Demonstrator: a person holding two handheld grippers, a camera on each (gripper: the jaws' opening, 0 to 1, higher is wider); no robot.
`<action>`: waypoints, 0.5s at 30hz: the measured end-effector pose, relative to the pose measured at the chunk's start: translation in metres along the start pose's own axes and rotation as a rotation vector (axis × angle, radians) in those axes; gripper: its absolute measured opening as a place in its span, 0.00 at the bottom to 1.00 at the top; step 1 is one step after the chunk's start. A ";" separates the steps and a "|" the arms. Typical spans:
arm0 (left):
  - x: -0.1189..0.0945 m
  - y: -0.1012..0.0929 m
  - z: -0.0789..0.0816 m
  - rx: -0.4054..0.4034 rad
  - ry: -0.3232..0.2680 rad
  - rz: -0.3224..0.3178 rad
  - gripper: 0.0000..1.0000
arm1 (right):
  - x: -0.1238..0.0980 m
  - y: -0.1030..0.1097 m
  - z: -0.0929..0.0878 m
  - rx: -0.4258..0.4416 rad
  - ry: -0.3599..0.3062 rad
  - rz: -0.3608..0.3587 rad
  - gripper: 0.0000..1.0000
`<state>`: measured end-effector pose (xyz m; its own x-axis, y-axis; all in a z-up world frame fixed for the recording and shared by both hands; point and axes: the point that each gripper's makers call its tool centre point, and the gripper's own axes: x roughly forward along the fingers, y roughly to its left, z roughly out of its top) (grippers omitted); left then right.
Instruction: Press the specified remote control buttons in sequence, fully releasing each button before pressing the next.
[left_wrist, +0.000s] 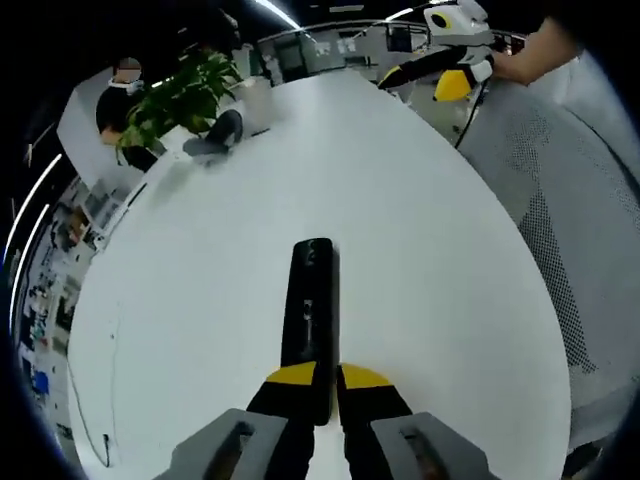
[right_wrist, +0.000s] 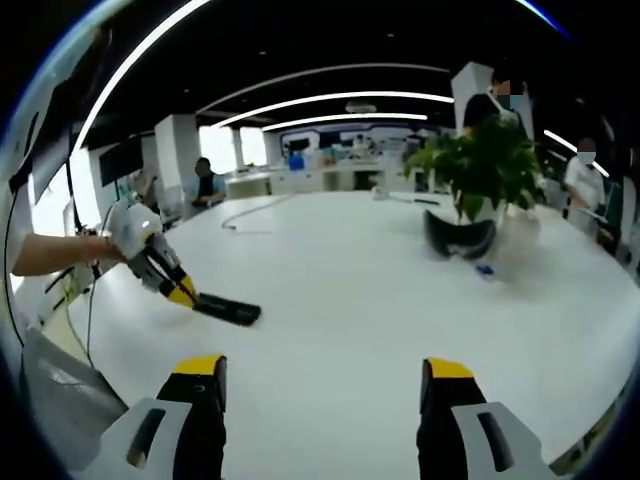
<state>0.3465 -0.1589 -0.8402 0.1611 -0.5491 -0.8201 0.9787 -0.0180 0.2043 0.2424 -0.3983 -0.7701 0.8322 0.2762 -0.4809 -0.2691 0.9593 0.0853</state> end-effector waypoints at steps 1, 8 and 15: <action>0.002 0.005 -0.003 0.019 0.021 0.013 0.11 | 0.000 -0.001 0.000 0.001 -0.003 -0.002 0.78; 0.014 0.001 -0.015 -0.027 0.058 -0.049 0.32 | 0.000 -0.003 0.000 0.012 -0.004 -0.008 0.78; 0.019 -0.001 -0.019 -0.169 0.057 -0.121 0.24 | 0.002 -0.001 -0.003 0.003 0.018 0.000 0.77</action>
<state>0.3509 -0.1534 -0.8657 0.0428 -0.5036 -0.8629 0.9980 0.0616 0.0136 0.2423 -0.3988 -0.7737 0.8234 0.2749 -0.4964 -0.2674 0.9596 0.0880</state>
